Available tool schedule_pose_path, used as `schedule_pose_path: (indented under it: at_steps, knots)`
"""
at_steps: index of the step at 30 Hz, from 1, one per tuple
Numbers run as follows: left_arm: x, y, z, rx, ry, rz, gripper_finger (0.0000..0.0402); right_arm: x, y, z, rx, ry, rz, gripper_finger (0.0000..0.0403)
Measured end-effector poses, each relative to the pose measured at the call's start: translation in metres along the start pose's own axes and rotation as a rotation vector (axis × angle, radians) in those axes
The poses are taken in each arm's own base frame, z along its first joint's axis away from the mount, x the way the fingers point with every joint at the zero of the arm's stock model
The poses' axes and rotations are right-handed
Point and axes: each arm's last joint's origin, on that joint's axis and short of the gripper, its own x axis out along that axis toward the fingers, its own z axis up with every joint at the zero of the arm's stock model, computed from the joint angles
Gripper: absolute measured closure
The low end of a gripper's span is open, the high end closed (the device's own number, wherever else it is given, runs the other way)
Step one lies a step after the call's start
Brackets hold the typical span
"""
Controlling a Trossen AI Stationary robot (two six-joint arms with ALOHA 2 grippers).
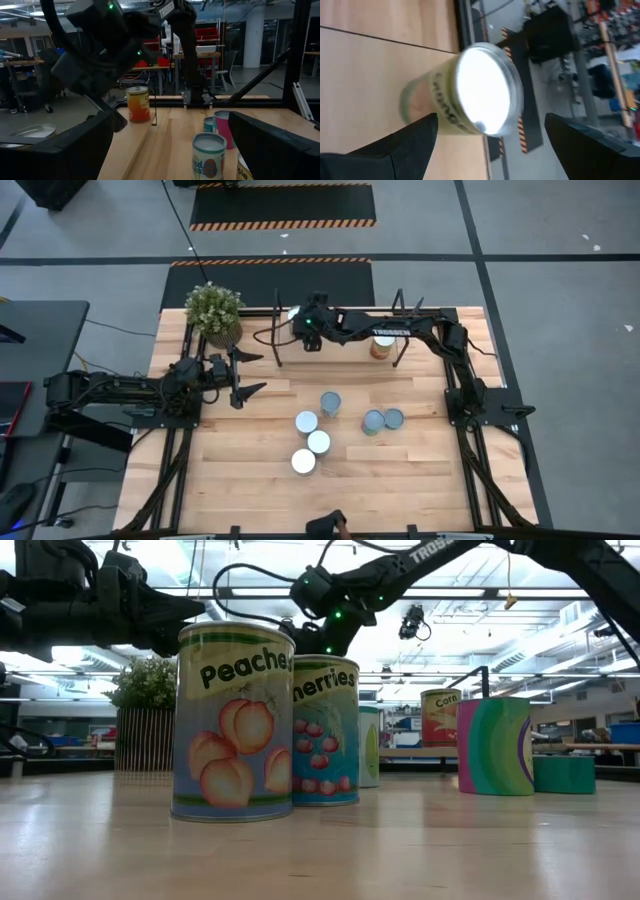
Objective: Pick and place cans onto a shelf
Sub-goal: Put the canned oranges on the shelf, then put the canned pineapples on the shelf
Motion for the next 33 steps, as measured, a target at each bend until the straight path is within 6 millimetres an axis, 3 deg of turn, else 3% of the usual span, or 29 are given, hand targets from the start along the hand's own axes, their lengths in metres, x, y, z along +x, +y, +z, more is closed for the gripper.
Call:
schedule_pose_path:
  at_steps: [7,13,19,26,33]
  knots:
    - [0.0,0.0,0.0,0.0,-0.001,0.0,0.0006,0.004,-0.007,-0.002,0.023,-0.032,0.009,0.0028]
    - [0.0,0.0,0.0,0.0,0.005,0.0,0.0006,-0.005,0.005,0.003,-0.013,-0.012,0.037,0.0028]
    - [0.0,0.0,-0.003,-0.044,0.029,0.0,0.0006,-0.037,0.013,0.011,0.015,-0.015,0.119,0.0028]
    - [0.008,0.001,0.0,-0.107,0.123,0.004,0.0006,-0.077,0.026,0.026,0.174,-0.149,0.447,0.0028]
    - [0.017,0.001,0.002,-0.111,0.332,0.015,0.0006,-0.131,0.047,0.045,0.076,-0.22,0.432,0.0028]
